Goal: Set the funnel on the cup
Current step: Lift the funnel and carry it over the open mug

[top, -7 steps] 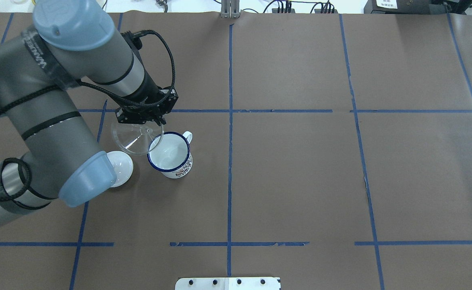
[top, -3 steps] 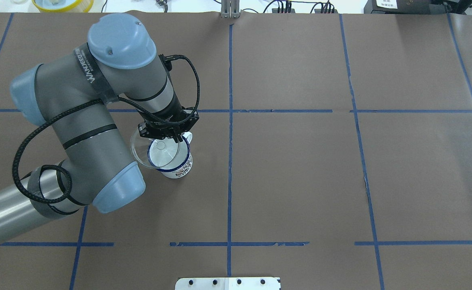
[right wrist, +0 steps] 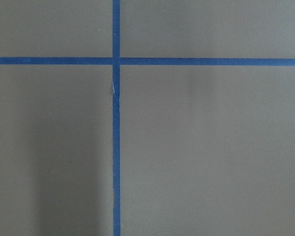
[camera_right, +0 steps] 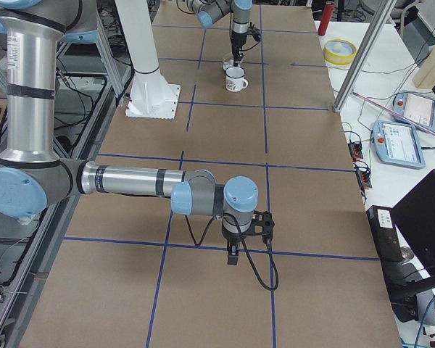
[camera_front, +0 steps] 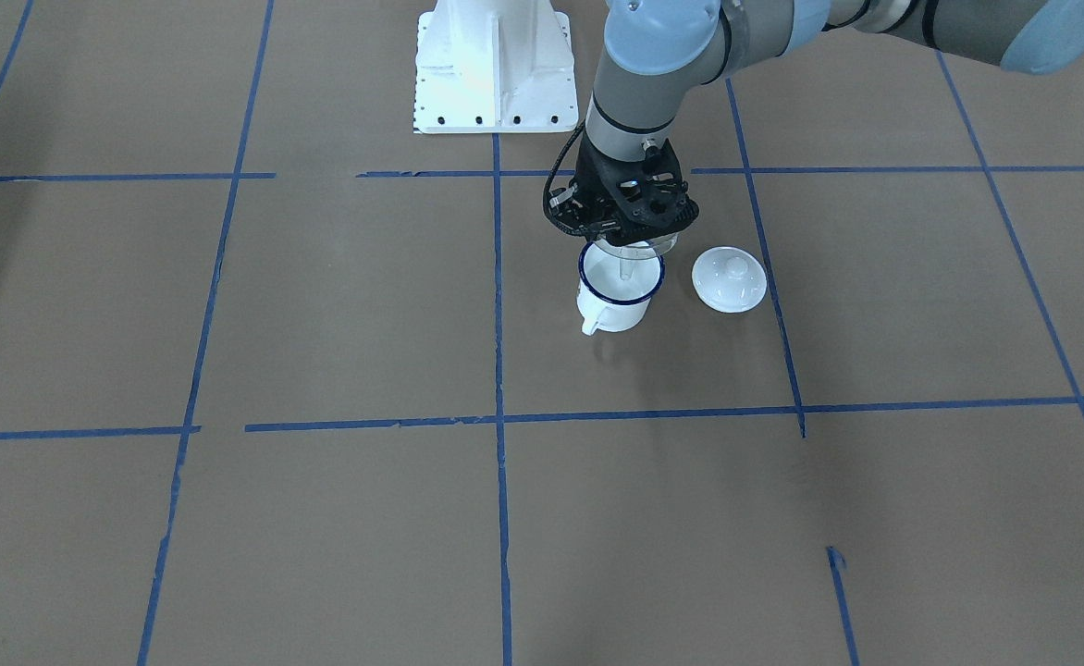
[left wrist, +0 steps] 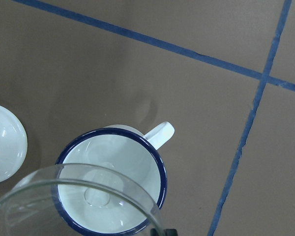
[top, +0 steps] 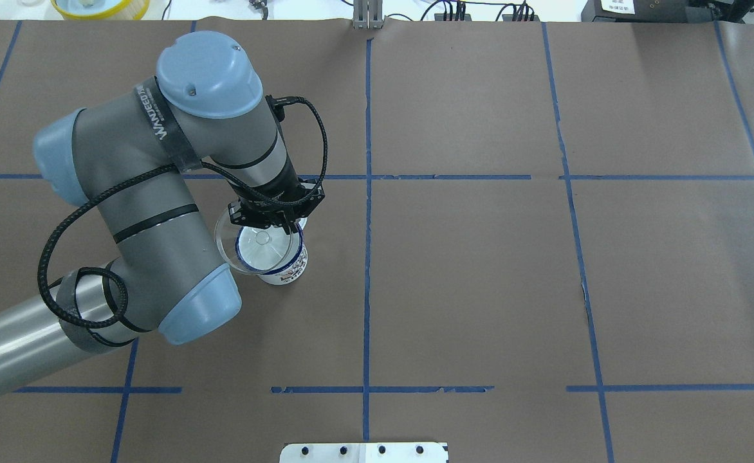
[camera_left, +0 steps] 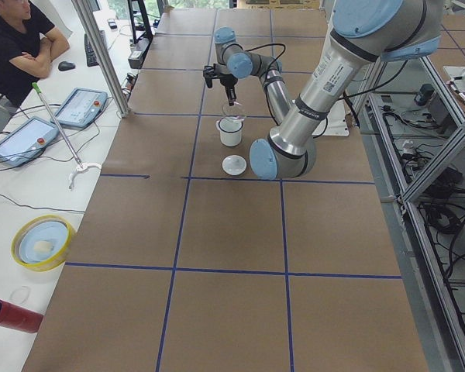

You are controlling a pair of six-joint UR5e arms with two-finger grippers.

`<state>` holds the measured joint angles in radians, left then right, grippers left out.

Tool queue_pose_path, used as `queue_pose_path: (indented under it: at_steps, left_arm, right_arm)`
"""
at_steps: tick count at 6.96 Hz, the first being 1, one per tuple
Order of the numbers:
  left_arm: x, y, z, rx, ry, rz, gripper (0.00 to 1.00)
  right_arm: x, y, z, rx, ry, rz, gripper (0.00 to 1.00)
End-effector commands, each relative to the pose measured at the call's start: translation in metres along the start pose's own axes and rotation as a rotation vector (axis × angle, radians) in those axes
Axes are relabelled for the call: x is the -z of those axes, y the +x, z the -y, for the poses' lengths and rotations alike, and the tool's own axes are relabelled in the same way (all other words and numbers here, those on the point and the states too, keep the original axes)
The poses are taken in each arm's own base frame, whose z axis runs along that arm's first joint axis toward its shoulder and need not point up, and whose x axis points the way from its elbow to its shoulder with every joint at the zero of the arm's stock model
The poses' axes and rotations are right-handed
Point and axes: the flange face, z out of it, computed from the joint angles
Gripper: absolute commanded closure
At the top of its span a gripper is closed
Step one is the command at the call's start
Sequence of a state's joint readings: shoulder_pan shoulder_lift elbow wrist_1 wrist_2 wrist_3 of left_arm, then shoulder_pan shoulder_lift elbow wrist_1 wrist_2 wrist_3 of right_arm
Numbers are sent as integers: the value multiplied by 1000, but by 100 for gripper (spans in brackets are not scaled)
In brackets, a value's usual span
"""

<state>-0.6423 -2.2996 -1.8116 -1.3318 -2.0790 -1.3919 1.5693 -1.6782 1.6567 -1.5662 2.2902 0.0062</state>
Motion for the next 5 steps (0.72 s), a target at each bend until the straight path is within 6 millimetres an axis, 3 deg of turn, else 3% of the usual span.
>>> queue_pose_path:
  at_steps: [1,4,5]
  left_arm:
    - [-7,2,-3,-8,-7,4,100]
    - [-15,4,-8,-23,-19,13,100]
    - [-16,5,-10,-24,-21,13,33]
  right_arm:
    - [0,0,0,0,0,0,0]
    - [0,0,0,0,0,0,0]
    - [0,0,0,0,0,0,0]
